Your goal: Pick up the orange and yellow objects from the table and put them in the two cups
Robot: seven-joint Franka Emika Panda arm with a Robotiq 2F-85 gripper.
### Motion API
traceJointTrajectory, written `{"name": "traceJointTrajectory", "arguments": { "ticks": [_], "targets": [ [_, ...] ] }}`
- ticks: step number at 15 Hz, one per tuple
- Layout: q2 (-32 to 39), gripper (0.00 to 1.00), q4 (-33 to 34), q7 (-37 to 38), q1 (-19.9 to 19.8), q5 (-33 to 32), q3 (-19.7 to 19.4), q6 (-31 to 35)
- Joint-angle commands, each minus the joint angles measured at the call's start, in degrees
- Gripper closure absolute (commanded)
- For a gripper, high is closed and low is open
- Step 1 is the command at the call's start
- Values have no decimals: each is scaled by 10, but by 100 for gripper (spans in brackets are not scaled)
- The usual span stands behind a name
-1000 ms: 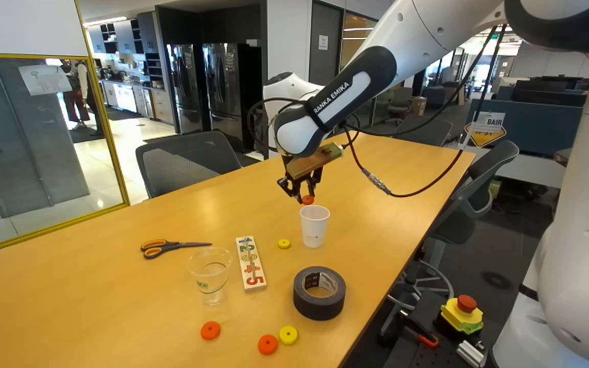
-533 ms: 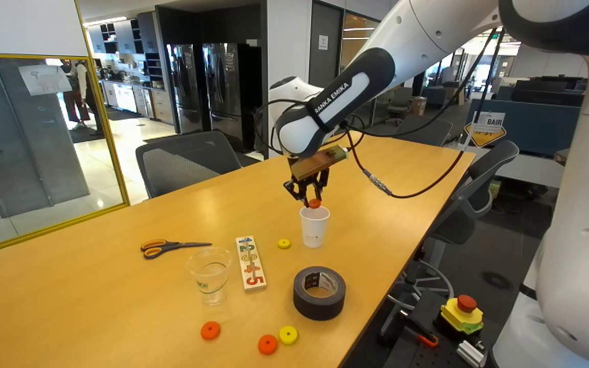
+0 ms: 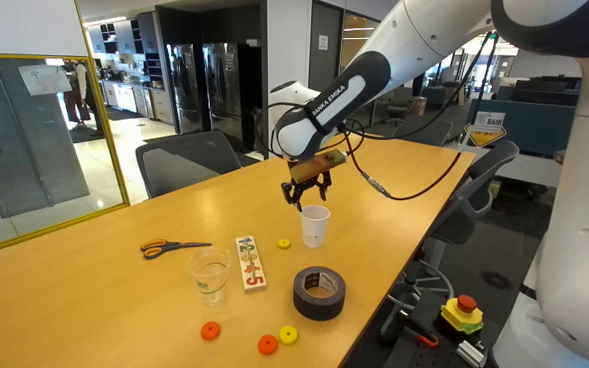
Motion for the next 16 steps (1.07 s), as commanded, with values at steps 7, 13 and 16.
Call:
{"name": "traceJointTrajectory", "arguments": {
  "ticks": [7,13,16],
  "targets": [
    [3,0,-7,-221,8,60,42,103],
    [58,0,2,-471,-19,200,68,135],
    [86,0,12,-585,-36,213,73,112]
  ]
}}
